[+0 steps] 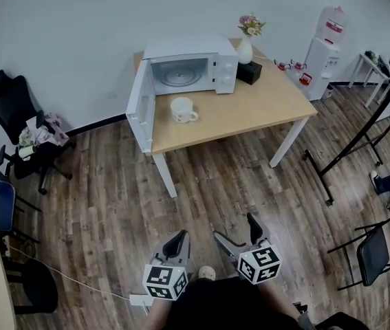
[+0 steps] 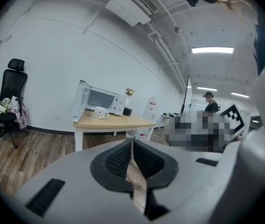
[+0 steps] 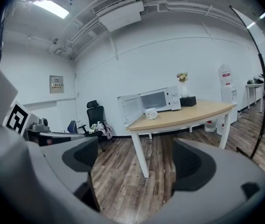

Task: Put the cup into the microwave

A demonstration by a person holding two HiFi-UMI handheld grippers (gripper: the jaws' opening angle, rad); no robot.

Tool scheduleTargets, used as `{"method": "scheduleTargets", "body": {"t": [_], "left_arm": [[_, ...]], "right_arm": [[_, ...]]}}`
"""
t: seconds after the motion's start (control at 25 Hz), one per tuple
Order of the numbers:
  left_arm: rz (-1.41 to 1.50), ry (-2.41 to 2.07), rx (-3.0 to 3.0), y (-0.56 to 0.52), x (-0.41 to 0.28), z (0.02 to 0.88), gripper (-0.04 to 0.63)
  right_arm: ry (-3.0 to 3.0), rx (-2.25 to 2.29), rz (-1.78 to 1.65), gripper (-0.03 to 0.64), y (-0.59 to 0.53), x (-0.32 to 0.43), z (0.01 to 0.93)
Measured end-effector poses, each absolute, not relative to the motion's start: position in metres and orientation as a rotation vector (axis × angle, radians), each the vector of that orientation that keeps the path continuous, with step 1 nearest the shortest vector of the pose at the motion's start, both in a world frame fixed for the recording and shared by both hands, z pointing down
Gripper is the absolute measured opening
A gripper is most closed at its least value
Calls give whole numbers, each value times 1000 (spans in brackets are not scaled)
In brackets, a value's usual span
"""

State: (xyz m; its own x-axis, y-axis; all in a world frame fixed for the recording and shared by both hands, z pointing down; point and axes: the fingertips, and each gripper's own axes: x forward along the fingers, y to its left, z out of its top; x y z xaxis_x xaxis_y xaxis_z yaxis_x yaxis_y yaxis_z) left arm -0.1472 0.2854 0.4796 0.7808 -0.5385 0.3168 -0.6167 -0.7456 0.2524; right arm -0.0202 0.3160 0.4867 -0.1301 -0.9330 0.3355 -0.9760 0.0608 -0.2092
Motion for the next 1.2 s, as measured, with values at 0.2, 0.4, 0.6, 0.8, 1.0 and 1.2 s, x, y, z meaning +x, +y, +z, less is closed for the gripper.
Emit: {"method": "scheduleTargets", "body": {"t": [0.2, 0.4, 0.6, 0.8, 1.0, 1.2], "left_arm": [[336, -880, 2632, 281, -141, 480, 15], [354, -898, 2593, 283, -145, 485, 15], [356, -891, 2585, 282, -144, 488, 15], [354, -889, 2580, 271, -141, 492, 15], [359, -861, 2593, 255, -130, 497, 15], [342, -857, 2605, 230, -115, 492, 15]], "right_arm": [[-2208, 1986, 597, 462, 312, -15, 487], [-2199, 1976, 631, 462, 319, -15, 491], [-2187, 1985, 665, 462, 324, -12, 498], [-2184, 1991, 659, 462, 316, -8, 503], [-2178, 1994, 626, 462, 303, 0, 505], [-2161, 2012, 630, 462, 282, 16, 504]]}}
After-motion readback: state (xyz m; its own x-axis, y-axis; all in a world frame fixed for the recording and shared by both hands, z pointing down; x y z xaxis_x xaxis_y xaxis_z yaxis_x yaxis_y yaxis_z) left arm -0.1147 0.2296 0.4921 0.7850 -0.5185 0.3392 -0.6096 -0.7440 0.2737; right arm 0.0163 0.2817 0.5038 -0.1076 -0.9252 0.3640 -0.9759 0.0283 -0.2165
